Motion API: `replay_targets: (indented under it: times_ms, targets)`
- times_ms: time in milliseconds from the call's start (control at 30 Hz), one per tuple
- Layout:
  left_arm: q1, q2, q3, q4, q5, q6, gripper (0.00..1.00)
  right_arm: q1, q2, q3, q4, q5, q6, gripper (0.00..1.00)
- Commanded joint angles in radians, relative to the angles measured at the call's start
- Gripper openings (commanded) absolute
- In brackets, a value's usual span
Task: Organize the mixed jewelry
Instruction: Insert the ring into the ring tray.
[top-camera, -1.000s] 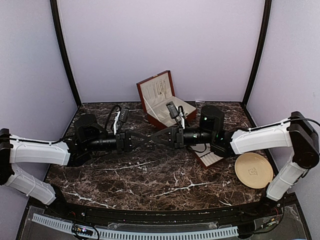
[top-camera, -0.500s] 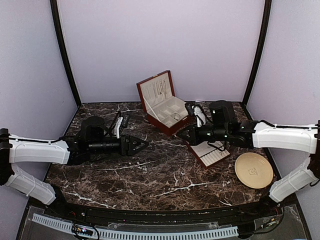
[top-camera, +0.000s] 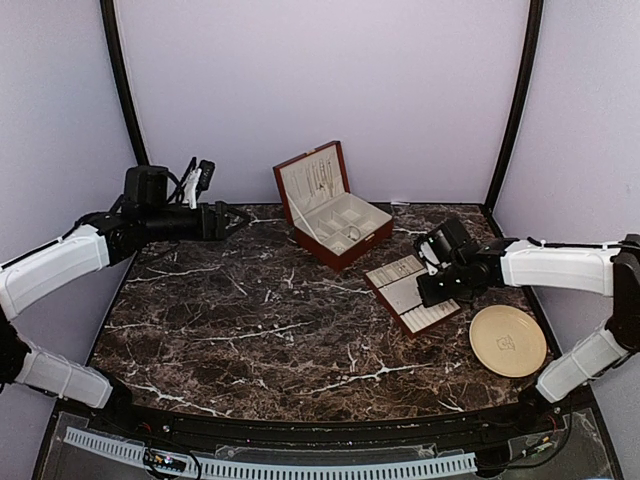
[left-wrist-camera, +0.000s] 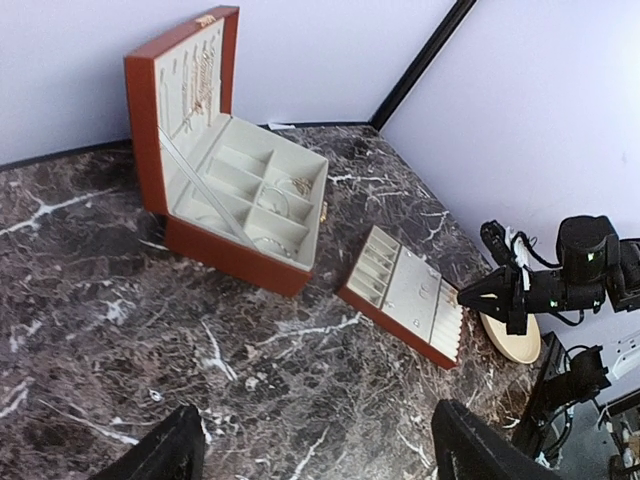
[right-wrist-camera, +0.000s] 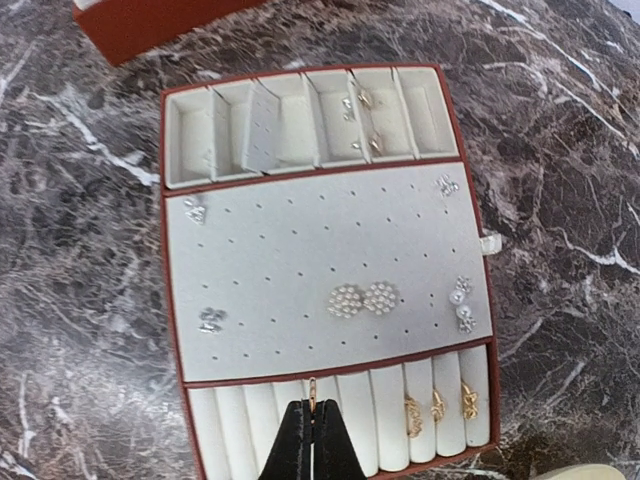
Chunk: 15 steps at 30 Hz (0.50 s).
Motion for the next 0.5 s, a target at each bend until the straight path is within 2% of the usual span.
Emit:
replay_targets:
  times_ms: [0,233,467]
  targets:
    - [0.097,-0.024,0.041,-0.163,0.059,0.120,0.81,-0.020,0.045,-0.005,-0.047,0.077,-0.032,0.00]
    - [0.202,-0.050,0.006,-0.140,0.070,0.142,0.81,-0.028,0.067,0.007,-0.095,0.114,-0.031,0.00]
    - [0.230,-0.045,-0.019,-0.133,0.072,0.155,0.81,-0.039,0.085,0.025,-0.117,0.103,-0.027,0.00]
